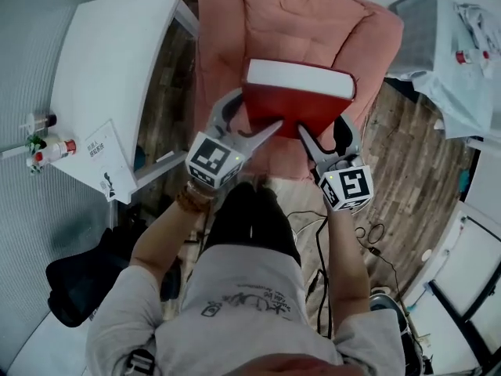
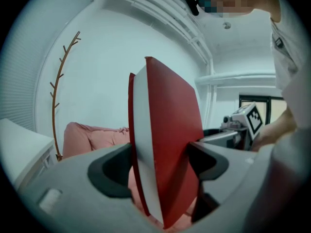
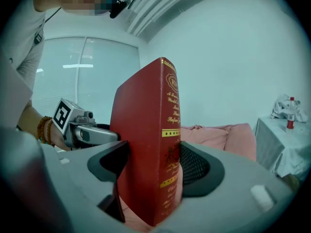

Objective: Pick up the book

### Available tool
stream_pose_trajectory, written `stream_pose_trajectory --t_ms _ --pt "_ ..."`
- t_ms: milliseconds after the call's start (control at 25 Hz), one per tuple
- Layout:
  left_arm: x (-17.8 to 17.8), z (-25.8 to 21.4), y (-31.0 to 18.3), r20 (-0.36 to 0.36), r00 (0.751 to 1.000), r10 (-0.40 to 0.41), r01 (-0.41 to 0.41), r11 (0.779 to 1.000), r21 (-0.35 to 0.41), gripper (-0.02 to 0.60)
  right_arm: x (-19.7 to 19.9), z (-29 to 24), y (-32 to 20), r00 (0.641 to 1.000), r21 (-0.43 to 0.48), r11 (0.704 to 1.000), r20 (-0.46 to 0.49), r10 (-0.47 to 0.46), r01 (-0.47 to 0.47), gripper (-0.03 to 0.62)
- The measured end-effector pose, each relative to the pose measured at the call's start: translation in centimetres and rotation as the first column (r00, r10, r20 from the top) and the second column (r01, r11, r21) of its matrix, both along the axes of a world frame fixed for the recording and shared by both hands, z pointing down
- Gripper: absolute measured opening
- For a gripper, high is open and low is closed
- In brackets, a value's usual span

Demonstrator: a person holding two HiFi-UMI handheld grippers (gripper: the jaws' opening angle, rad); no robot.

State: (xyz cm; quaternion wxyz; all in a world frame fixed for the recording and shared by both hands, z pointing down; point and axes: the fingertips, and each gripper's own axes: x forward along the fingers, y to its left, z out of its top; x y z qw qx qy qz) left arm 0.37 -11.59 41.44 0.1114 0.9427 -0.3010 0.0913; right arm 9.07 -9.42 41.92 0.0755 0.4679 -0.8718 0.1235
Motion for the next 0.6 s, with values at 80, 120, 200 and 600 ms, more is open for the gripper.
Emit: stream_pose_trajectory --t_ms 80,120,200,600 --pt "-0.2 -2.6 0.8 -0.006 1.0 -0.001 0.001 1.0 0.024 0.36 -0.2 -2.5 0.8 1.0 0.021 1.0 0.001 -0.002 0.002 0.337" --pt "-0.2 -4.0 1.1 -0.008 1.0 -0.002 0.002 0.999 0.038 0.36 -0.3 -3.8 1.1 1.0 0.034 0.999 0.0 -0.002 0.002 0.337" --pt "-0.4 -6.6 1.9 -0.013 1.0 -0.003 0.004 0.998 0.061 0.36 -0.5 -6.3 1.9 1.0 0.056 0.998 -0.002 -0.001 0.001 0.337" --pt "-1.7 -16.6 7.5 -0.02 1.0 0.004 -0.002 0.991 0.132 0.359 -1.9 -16.2 7.5 1.0 0.121 0.993 -0.021 0.011 -0.008 0.337"
